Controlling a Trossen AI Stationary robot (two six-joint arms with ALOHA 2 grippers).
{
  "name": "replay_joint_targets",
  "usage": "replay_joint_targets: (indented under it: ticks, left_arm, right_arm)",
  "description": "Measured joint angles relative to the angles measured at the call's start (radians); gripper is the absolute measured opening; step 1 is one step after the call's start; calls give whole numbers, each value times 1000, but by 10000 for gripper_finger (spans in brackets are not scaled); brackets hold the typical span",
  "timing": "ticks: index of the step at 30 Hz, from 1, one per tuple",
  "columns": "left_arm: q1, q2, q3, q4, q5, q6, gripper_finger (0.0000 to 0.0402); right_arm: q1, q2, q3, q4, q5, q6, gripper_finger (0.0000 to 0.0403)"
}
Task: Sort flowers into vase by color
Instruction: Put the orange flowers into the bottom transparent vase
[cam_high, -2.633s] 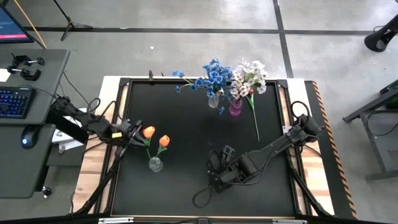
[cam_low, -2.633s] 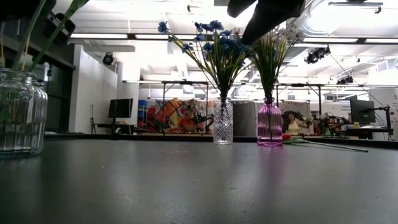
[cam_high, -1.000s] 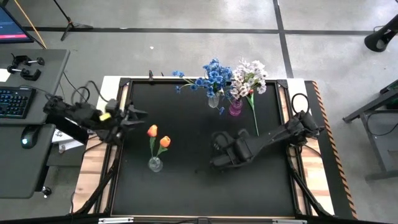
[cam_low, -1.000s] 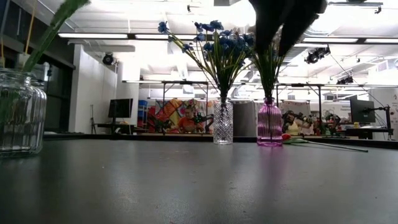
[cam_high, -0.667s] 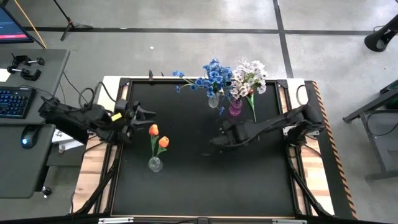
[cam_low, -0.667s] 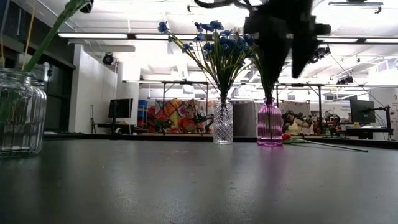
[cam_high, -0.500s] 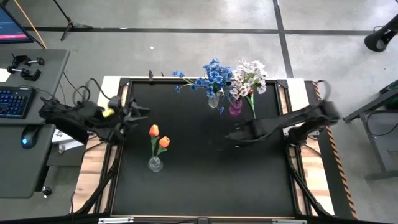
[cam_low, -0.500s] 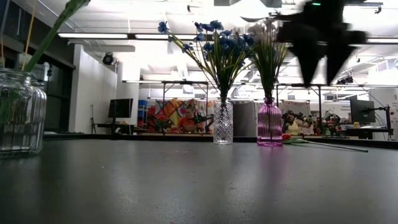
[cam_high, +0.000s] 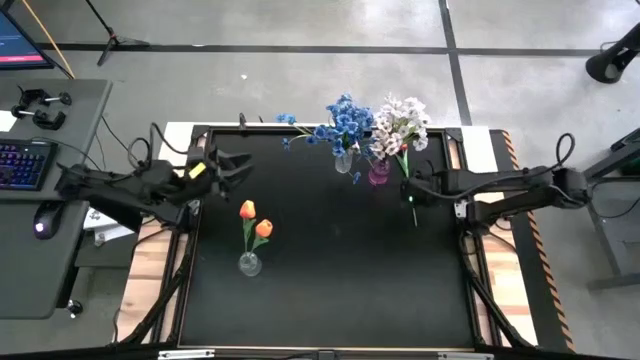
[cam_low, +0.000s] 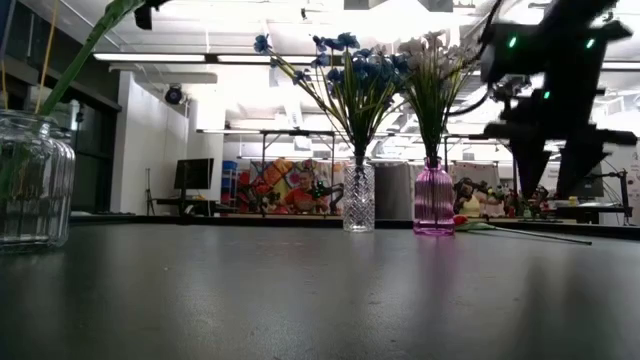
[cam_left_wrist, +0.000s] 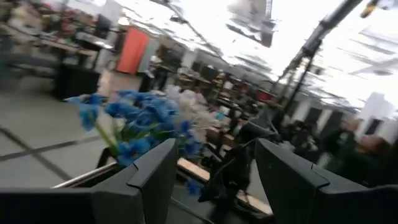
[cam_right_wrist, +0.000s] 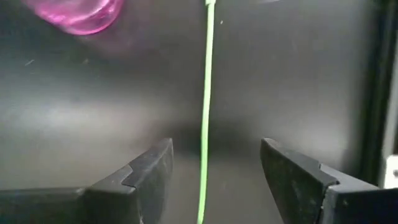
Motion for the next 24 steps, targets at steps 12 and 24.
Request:
replay_joint_targets:
  ticks: [12, 24]
  left_arm:
    - [83, 78, -1, 94, -90, -66, 205]
    - [105, 74, -1, 94, -84, -38, 205]
  right_arm:
    - [-440, -2, -83, 335, -79, -423, 227]
    - [-530, 64, -83, 438, -216, -601, 227]
